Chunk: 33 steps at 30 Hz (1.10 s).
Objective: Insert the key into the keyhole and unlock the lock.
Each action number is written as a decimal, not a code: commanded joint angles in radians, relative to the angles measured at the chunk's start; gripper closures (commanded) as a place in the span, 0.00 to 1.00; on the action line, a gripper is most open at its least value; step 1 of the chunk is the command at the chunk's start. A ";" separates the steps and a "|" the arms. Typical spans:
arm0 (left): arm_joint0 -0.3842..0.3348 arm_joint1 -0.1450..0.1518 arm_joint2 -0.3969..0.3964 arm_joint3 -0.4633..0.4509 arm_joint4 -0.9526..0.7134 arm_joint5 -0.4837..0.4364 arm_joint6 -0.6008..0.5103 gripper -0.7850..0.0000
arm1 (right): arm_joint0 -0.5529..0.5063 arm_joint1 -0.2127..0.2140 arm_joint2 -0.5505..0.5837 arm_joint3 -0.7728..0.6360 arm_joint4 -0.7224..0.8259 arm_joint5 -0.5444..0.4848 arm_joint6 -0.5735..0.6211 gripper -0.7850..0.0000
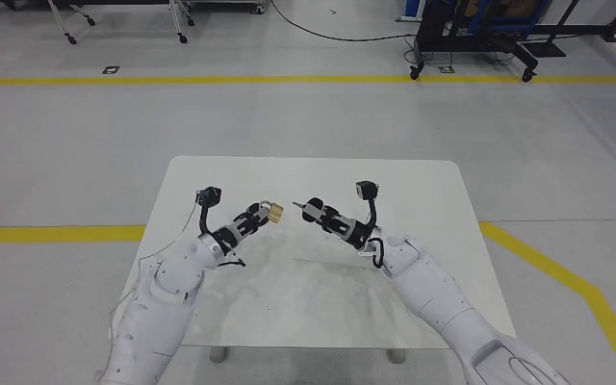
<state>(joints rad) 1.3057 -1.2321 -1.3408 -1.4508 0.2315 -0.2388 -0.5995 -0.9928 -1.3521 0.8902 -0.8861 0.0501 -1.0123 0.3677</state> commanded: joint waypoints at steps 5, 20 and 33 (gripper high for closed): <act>-0.024 -0.002 -0.001 0.044 -0.162 -0.009 -0.061 1.00 | 0.000 0.000 0.000 0.000 0.000 0.000 0.000 1.00; -0.028 -0.007 0.036 0.071 -0.308 -0.055 -0.079 1.00 | 0.008 -0.011 -0.008 -0.031 -0.038 0.092 -0.030 1.00; -0.035 -0.009 0.054 0.107 -0.457 -0.049 -0.136 1.00 | 0.039 -0.031 -0.019 0.023 -0.026 0.099 -0.035 1.00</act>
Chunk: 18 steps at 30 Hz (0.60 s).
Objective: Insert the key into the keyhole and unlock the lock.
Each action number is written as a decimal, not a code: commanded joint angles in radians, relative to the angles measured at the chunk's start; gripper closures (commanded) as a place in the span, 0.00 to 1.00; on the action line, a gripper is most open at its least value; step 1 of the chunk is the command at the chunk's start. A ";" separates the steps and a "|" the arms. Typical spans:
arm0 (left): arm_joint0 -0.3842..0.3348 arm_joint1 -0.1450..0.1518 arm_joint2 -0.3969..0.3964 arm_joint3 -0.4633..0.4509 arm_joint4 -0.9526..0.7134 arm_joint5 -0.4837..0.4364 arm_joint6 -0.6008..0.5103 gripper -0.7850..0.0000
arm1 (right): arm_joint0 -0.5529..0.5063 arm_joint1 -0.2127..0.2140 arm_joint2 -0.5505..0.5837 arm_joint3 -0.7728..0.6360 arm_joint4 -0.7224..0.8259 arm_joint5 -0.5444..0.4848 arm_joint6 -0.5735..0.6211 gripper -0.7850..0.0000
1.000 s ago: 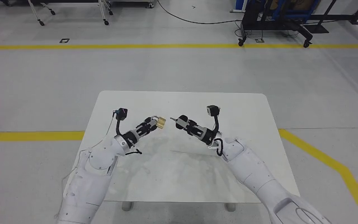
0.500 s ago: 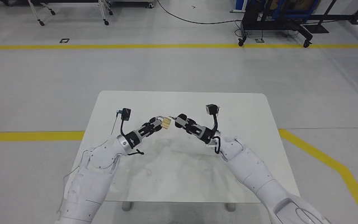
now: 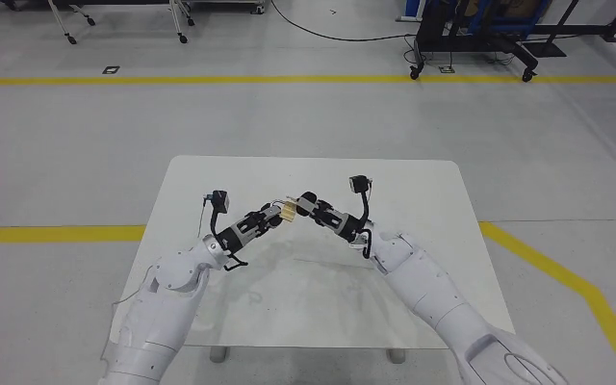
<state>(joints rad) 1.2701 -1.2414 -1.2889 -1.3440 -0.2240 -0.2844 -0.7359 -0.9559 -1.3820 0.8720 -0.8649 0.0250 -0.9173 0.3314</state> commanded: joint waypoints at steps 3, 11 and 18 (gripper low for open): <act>0.002 0.000 0.008 0.000 -0.003 -0.009 0.005 1.00 | 0.012 -0.008 -0.013 0.001 0.002 0.013 0.018 1.00; 0.001 -0.001 0.021 -0.011 0.018 -0.020 0.053 1.00 | 0.033 -0.024 -0.033 0.009 0.036 -0.021 0.057 1.00; 0.002 0.000 0.017 -0.025 0.033 -0.028 0.093 1.00 | 0.024 -0.021 0.003 0.035 0.049 -0.038 0.012 1.00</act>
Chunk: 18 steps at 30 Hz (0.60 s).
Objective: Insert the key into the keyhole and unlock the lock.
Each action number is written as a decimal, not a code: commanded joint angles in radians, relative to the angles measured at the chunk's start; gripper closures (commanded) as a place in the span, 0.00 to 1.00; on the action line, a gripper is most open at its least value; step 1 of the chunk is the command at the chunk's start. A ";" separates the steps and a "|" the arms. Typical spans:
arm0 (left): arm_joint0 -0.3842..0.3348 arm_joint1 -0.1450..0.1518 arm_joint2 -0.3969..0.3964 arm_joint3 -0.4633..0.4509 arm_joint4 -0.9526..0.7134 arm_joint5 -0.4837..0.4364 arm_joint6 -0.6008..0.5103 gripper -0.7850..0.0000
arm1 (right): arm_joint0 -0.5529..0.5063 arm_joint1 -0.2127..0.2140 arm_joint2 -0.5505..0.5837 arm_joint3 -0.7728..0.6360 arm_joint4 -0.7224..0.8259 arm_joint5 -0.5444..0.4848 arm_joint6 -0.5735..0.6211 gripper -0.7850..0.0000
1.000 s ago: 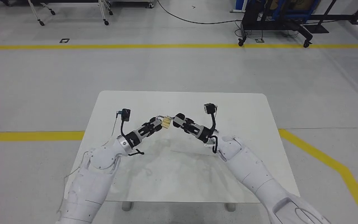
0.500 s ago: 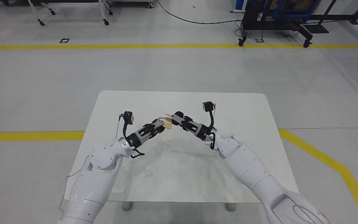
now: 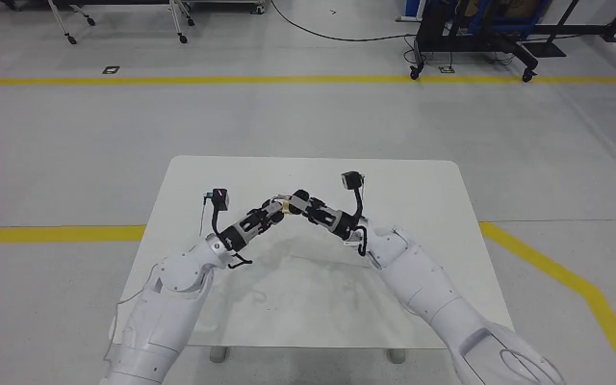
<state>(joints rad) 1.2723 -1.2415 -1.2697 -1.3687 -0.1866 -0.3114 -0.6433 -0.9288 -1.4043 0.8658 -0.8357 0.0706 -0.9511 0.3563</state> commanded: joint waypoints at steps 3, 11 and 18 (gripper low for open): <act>0.001 0.003 -0.010 -0.002 -0.012 -0.006 -0.013 1.00 | -0.014 0.009 0.043 0.022 -0.003 -0.008 -0.057 1.00; 0.009 0.012 -0.007 -0.005 -0.051 -0.034 -0.149 1.00 | -0.010 0.008 0.060 0.006 -0.073 0.081 -0.097 1.00; 0.011 0.015 0.005 -0.009 -0.049 -0.051 -0.167 1.00 | 0.027 -0.017 0.010 0.009 -0.081 0.120 -0.041 1.00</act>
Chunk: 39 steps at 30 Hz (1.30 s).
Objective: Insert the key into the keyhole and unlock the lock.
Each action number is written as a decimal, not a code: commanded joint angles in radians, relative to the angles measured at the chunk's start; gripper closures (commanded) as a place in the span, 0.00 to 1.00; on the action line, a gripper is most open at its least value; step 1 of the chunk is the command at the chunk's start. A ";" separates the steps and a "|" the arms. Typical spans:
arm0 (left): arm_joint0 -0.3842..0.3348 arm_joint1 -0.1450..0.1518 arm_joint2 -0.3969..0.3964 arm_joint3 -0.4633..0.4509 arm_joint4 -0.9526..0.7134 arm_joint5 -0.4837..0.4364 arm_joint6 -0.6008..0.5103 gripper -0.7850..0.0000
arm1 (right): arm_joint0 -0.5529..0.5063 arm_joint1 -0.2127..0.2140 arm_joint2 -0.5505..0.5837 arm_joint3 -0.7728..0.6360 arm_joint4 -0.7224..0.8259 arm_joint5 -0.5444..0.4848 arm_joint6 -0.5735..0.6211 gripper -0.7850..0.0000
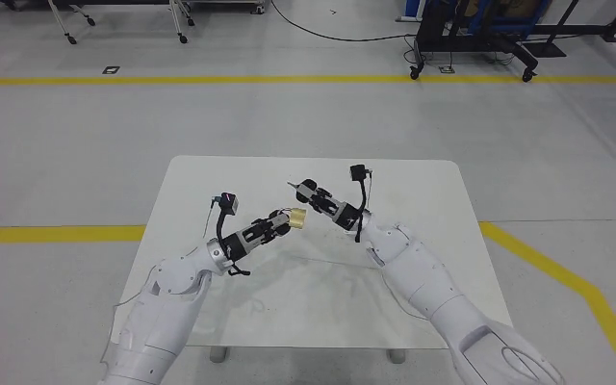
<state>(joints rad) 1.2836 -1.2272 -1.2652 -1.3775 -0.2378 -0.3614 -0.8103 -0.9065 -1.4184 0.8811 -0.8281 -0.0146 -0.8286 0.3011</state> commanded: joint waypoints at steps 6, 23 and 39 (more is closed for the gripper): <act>0.002 0.004 -0.002 -0.012 0.035 0.003 0.037 1.00 | 0.009 -0.011 -0.011 0.019 0.079 -0.088 0.074 1.00; -0.013 -0.003 0.004 0.017 -0.097 0.208 0.151 1.00 | -0.042 0.016 0.061 -0.049 0.112 -0.126 0.120 1.00; -0.175 -0.032 0.072 0.146 -0.271 0.546 0.203 1.00 | -0.257 0.071 0.183 -0.430 -0.426 0.202 -0.116 1.00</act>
<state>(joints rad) 1.1171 -1.2617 -1.2002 -1.2267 -0.5573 0.1898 -0.6047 -1.1571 -1.3490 1.0598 -1.2437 -0.4411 -0.6286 0.1859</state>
